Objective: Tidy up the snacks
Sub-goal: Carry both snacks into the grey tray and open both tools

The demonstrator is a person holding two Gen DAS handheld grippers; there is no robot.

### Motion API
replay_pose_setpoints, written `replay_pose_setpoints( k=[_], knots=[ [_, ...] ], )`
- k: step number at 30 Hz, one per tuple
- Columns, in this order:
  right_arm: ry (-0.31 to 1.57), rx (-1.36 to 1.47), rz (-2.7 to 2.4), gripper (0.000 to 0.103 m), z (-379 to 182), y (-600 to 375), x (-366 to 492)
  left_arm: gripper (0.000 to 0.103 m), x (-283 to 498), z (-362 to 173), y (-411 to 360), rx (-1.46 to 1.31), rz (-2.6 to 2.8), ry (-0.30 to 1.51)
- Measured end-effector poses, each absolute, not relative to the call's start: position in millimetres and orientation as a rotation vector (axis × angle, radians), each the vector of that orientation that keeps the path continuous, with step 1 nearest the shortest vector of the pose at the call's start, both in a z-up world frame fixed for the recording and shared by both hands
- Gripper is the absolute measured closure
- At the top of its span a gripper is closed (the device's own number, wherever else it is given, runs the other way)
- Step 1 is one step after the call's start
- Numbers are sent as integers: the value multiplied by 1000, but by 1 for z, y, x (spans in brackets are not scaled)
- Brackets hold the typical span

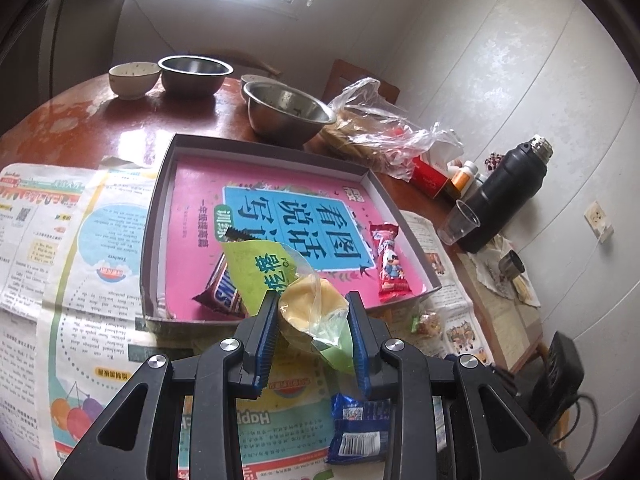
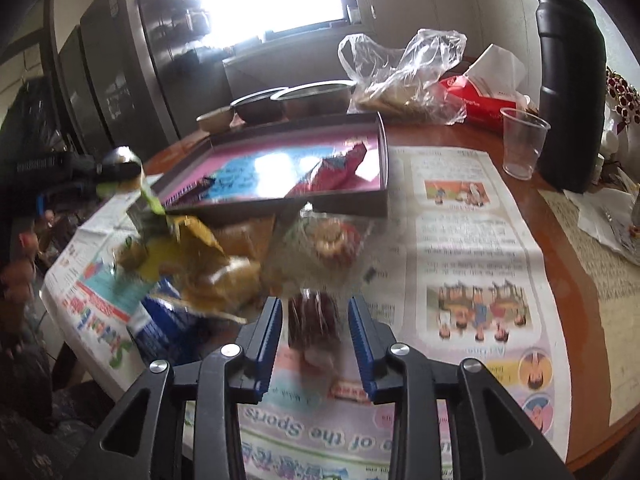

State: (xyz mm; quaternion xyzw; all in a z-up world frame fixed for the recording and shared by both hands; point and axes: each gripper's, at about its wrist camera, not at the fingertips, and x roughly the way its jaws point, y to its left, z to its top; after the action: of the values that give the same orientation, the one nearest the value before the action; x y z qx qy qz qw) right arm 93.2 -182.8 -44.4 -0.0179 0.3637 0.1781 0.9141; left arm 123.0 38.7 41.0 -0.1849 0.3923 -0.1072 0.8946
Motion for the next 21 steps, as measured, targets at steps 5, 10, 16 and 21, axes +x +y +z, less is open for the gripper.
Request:
replay_pose_setpoints(
  k=[5, 10, 16, 21],
  knots=[
    [750, -63, 363, 69, -52, -179, 92, 69, 133, 43, 35, -374, -226, 814],
    [728, -108, 362, 74, -57, -173, 94, 69, 145, 39, 31, -370, -231, 827],
    [717, -57, 386, 75, -47, -181, 94, 69, 156, 35, 27, -366, -239, 840],
    [661, -16, 394, 74, -22, -187, 99, 69, 165, 35, 24, -367, -249, 839]
  ],
)
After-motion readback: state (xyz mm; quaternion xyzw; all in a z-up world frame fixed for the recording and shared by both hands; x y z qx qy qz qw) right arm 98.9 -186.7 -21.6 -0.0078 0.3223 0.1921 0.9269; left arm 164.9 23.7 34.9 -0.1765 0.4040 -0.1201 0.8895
